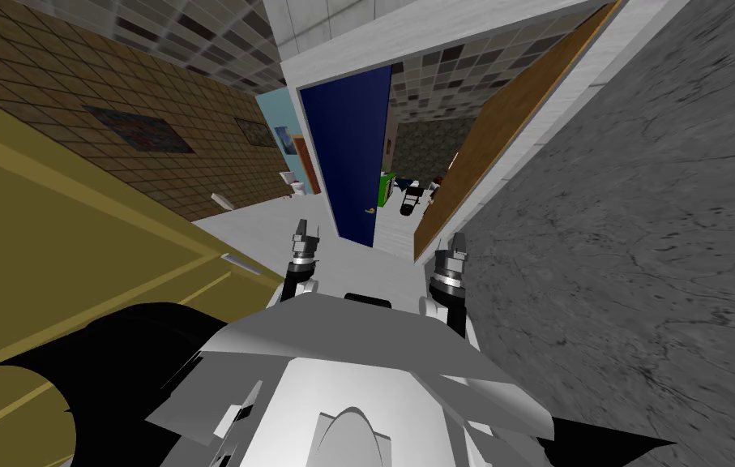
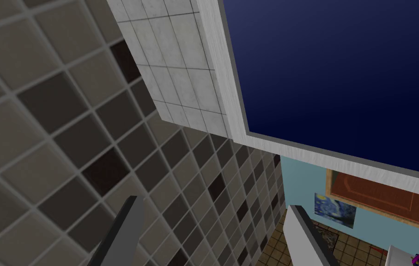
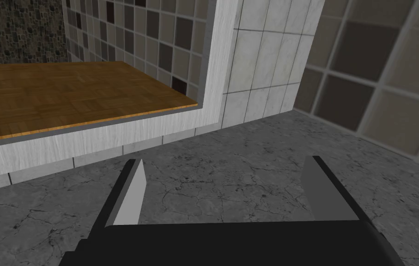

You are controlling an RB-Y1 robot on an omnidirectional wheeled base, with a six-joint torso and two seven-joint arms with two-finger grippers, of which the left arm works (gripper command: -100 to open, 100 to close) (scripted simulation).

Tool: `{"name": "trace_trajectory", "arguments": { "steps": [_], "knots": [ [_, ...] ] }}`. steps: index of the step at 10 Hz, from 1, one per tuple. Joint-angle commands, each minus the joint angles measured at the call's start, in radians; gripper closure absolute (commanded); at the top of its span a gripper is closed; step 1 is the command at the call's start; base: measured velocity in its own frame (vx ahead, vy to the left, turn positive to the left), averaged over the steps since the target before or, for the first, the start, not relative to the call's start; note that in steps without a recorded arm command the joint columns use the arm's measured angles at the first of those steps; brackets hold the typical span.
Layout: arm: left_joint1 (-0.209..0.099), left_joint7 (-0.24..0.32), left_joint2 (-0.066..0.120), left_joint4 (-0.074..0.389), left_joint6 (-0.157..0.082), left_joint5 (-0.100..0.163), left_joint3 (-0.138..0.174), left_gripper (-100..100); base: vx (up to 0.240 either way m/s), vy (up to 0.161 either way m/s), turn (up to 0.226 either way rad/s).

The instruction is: Push the door open

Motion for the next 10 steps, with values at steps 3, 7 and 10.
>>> {"name": "trace_trajectory", "arguments": {
  "steps": [3,7,10],
  "knots": [
    [-0.037,0.003,0.012,0.084,-0.012,-0.008,-0.005,-100,0.132,-0.003,0.001],
    [-0.076,0.005,0.021,0.171,-0.024,-0.017,-0.010,-100,0.125,0.018,0.000],
    [-0.105,0.007,0.027,0.235,-0.033,-0.023,-0.014,-100,0.087,0.003,0.001]
  ]
}}
